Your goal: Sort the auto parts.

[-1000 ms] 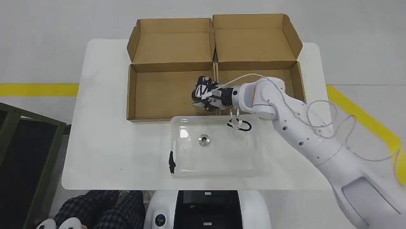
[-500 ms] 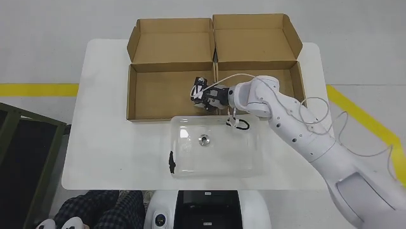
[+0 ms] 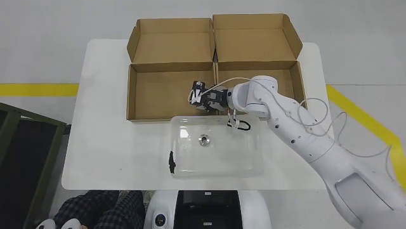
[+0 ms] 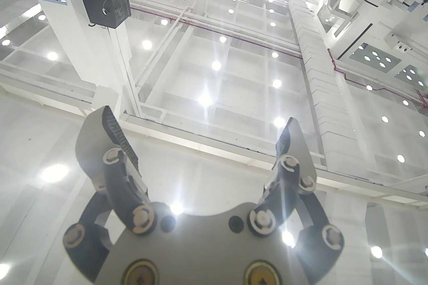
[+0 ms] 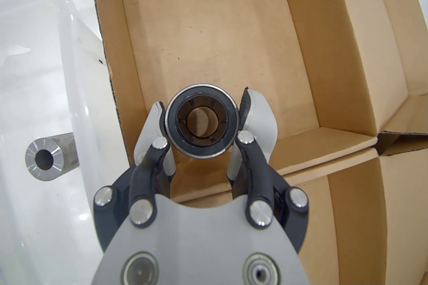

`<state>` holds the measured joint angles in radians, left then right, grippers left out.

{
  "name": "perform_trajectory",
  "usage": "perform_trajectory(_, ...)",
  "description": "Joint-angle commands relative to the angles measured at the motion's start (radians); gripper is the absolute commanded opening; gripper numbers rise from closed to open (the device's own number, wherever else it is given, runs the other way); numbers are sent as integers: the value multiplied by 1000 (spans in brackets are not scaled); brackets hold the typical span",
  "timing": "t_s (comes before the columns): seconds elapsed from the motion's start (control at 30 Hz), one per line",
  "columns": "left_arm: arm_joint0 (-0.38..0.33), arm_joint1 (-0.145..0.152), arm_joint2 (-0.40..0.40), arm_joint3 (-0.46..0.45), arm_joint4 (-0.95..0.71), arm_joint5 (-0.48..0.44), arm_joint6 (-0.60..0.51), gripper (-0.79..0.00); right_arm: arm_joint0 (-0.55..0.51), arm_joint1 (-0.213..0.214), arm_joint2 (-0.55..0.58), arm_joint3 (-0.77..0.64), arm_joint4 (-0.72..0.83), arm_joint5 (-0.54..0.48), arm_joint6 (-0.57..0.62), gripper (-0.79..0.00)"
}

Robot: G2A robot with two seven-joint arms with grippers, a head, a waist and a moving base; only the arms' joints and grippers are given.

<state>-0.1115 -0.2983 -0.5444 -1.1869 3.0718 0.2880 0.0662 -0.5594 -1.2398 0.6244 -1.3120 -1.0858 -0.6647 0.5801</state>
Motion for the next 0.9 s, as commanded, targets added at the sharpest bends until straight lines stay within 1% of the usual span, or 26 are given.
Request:
perform_trajectory(0.0,0,0,0,0,0,0,0,0,-3,-1,4,-2,-2,-1,3,-505)
perform_trajectory(0.2,0,0,0,0,0,0,0,0,-10,0,17,-21,-15,-6,17,-422)
perform_trajectory(0.37,0,0,0,0,0,0,0,0,-23,4,35,-47,-23,-14,30,-391)
perform_trajectory(0.4,0,0,0,0,0,0,0,0,-26,5,39,-52,-25,-14,33,-372)
perform_trajectory(0.63,0,0,0,0,0,0,0,0,-47,14,77,-107,-34,-23,22,-348)
perform_trajectory(0.87,0,0,0,0,0,0,0,0,-98,39,147,-255,-60,-43,23,-326)
